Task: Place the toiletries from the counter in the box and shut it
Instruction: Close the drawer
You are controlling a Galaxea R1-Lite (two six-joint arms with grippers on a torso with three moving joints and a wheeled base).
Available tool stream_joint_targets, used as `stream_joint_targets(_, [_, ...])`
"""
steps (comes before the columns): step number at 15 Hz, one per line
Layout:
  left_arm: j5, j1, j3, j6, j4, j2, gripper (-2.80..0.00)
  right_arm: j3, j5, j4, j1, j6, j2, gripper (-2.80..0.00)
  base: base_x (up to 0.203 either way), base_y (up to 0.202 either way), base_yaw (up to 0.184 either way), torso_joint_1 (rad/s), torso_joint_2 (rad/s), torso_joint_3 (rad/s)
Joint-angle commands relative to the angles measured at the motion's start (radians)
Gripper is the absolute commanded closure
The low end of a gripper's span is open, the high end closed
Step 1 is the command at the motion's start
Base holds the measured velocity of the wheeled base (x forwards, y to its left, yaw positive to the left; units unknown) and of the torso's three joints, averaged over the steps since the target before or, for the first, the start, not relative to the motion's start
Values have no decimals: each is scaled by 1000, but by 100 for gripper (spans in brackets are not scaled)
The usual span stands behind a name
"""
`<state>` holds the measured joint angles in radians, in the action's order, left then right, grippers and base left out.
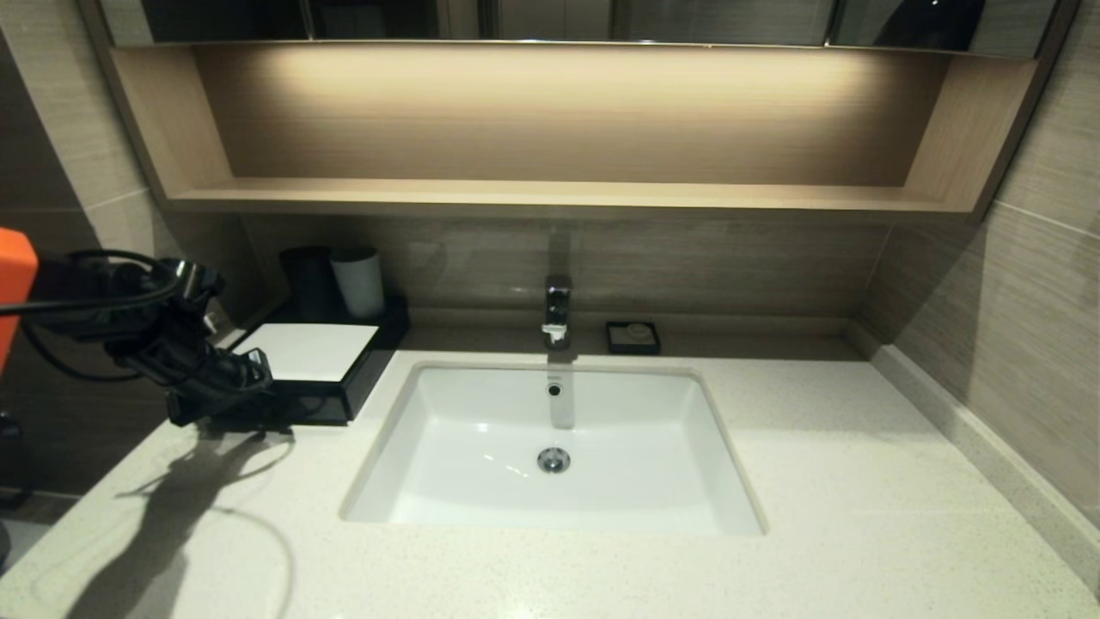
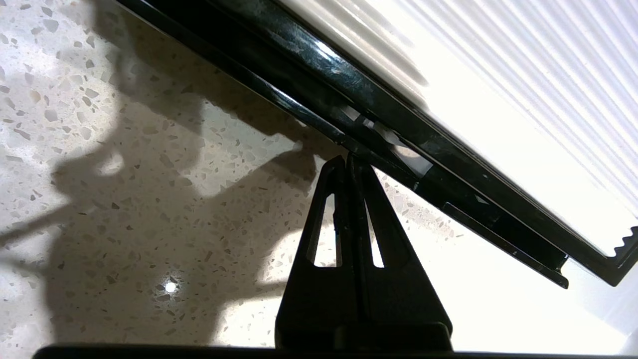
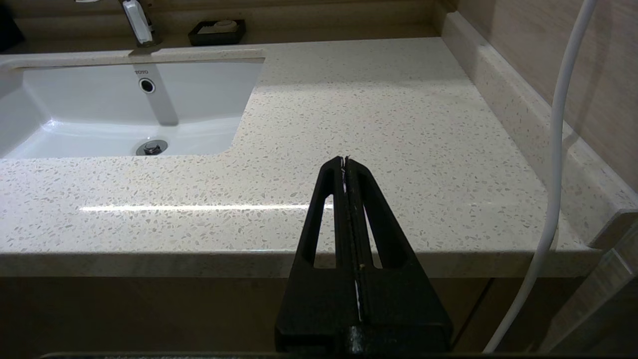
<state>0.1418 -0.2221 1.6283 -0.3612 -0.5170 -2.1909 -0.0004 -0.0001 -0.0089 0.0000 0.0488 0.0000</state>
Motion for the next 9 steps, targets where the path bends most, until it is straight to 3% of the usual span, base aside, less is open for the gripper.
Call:
stream_joint_targets(1, [2, 0, -1, -2, -1, -1, 0, -1, 0, 0, 0, 0, 0, 0, 0, 0, 0, 0, 0, 0])
stream_joint_targets(9, [2, 0, 19, -3, 26, -10, 0, 0, 0, 0, 0, 0, 0, 0, 0, 0, 0, 0, 0, 0])
